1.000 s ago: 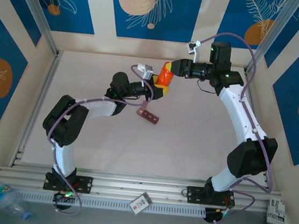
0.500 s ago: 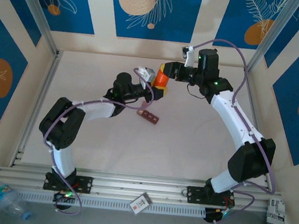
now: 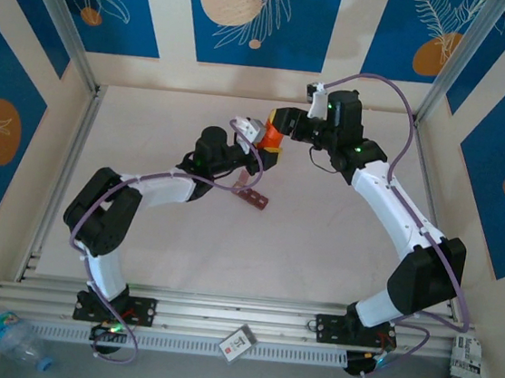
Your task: Sort the pills into containers
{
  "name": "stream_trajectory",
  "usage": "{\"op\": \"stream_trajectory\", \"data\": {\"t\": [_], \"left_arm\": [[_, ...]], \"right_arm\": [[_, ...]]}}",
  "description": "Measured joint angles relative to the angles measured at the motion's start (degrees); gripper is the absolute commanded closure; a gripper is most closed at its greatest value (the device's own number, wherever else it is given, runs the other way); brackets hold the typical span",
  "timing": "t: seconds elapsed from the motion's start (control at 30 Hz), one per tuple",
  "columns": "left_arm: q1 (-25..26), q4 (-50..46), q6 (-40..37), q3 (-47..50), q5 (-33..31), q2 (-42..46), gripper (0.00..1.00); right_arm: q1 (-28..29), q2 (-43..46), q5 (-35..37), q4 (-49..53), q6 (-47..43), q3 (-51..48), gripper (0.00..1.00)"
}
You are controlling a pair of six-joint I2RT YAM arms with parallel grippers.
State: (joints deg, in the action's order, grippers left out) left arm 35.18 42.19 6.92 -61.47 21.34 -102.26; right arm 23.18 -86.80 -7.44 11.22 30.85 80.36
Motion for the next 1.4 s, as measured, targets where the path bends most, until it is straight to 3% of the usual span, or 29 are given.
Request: {"op": "stream_trajectory", "data": {"t": [0.27,0.43,0.67,1.0,1.33,1.4], "left_arm": [[0.7,1.9,0.0,0.0,0.1,0.1,1.00],[0.7,3.1,0.2,0.0,0.7,0.1,1.00],[0.5,4.0,0.7,0.0,2.2,0.1,1.00],[-0.8,4.5,2.6,0.0,6.5,0.1,1.00],[-5.1,7.2,8.6,-1.7,16.7,-0.5,1.00],[-5.7,7.8,9.9,-2.5,18.9,-0.9,1.00]], "right_arm": [[-3.5,0.2,-5.6,1.6,2.9,0.4,0.16],[-6.1,4.8,-8.1,0.3,4.2,-2.6,0.01],[-8.1,10.7,-5.7,0.5,3.1,-2.9,0.01],[-12.3,12.2,-2.1,-1.8,4.1,-9.3,0.01],[-14.0,11.2,-6.7,1.4,2.4,-5.6,0.00],[-14.1,10.5,-8.9,2.1,1.3,-4.3,0.04]]}}
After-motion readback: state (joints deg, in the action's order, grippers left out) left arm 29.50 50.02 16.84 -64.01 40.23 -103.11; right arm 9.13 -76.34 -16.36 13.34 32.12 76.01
